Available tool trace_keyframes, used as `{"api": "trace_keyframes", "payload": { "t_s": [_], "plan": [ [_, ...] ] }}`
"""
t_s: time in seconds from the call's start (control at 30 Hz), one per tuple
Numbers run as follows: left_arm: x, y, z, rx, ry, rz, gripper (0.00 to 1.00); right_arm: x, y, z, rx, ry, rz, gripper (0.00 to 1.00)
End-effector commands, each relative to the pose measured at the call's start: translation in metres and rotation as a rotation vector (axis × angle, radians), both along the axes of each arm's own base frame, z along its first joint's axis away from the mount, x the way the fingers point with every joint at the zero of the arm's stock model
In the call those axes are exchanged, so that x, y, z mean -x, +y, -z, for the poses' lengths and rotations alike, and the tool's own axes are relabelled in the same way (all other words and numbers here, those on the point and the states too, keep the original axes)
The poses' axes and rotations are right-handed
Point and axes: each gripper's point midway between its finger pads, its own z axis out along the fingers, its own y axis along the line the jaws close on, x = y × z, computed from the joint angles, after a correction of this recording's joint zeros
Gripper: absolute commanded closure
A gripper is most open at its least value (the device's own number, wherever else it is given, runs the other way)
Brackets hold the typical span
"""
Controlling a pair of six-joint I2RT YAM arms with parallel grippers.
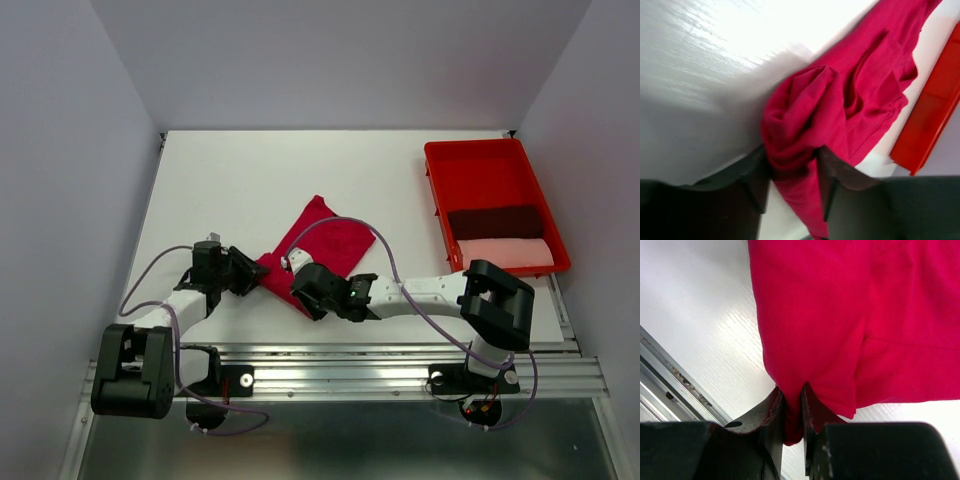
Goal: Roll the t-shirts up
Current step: Roll the T-shirt to the center of the board.
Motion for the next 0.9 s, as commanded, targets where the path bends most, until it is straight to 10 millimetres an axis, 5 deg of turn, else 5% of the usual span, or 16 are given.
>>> {"api": "trace_keyframes", "payload": {
  "t_s": [0.0, 0.1, 0.13, 0.17, 0.33, 0.6, 0.87],
  "plan": [
    [-0.006, 0.001, -0.007, -0.012, -0.033, 0.008, 0.62, -0.006, 0.011, -0.027, -0.093, -0.036, 0.012, 0.93],
    [-0.006, 0.004, -0.014, -0.023, -0.027, -0.009, 0.99, -0.008, 0.007, -0.026, -0.065, -0.051, 0.006, 0.55],
    [-0.006, 0.005, -0.018, -0.03, -0.015, -0.016, 1.0, -0.009, 0.004, -0.026, -0.04, -0.063, -0.005, 0.35],
    [-0.009, 0.005, -0.023, -0.027, -0.03, -0.019, 1.0, -0.01, 0.003, -0.027, -0.029, -0.07, -0.003, 0.3],
    [-0.005, 0.01, -0.028, -0.046, 0.036, -0.05, 1.0, -0.019, -0.005, -0.041, 0.023, -0.16, -0.002, 0.2],
    [-0.009, 0.015, -0.036, -0.07, 0.065, -0.074, 1.0, -0.007, 0.01, -0.052, 0.112, -0.289, -0.053, 0.18],
    [-0.009, 0.016, -0.034, -0.075, 0.087, -0.079, 1.0, -0.001, 0.03, -0.027, 0.18, -0.355, -0.069, 0.18]
  ]
}}
